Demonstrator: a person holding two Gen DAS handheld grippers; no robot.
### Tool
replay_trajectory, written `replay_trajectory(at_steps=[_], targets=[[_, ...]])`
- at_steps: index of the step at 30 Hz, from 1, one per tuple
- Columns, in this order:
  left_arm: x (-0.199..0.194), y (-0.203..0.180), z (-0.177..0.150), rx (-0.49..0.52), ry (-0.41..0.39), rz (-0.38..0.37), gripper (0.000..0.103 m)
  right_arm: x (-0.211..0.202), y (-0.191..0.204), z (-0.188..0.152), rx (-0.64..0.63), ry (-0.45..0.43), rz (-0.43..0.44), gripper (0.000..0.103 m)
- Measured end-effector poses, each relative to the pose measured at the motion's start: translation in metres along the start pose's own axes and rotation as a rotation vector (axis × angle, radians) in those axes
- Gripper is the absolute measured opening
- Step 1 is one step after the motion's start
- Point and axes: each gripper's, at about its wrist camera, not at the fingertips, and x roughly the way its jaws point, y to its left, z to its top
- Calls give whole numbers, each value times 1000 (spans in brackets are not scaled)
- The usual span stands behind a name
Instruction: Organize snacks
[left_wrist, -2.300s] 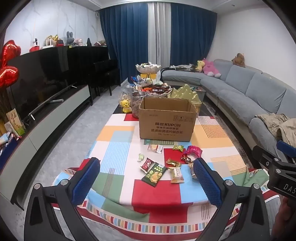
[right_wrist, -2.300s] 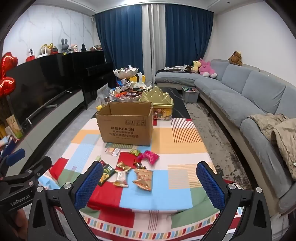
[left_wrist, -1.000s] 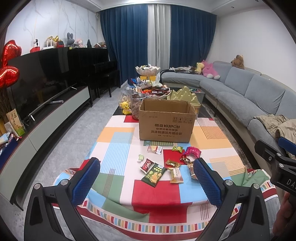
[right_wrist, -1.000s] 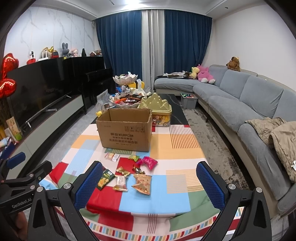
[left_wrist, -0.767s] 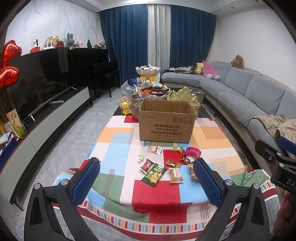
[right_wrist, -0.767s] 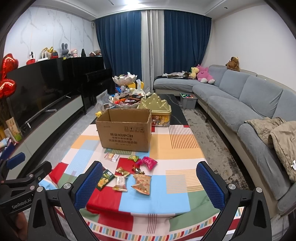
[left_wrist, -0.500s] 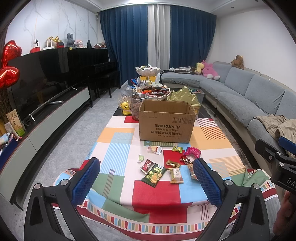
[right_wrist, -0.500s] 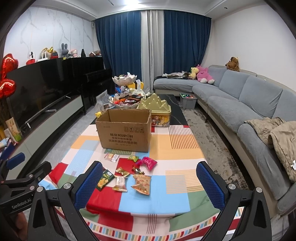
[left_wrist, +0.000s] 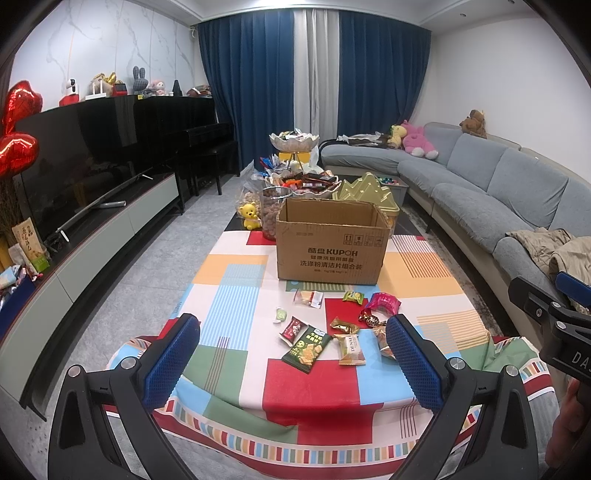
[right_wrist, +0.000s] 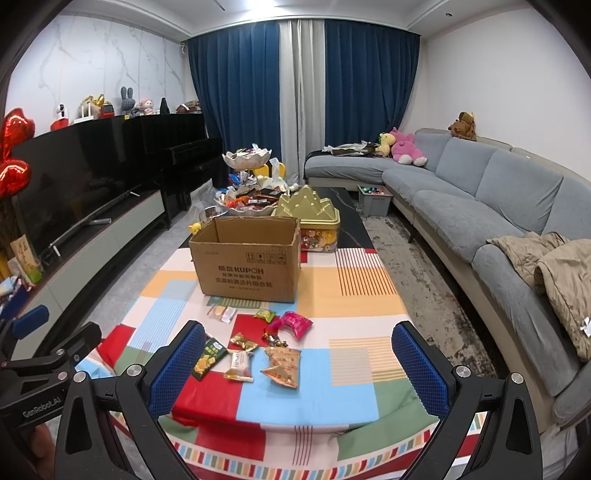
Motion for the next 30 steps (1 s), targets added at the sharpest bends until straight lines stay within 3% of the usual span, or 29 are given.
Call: replay_trajectory(at_steps=[30], targets=[[10,-1,7,2,23,-22,103,13,-1,0,1,19,-23,102]])
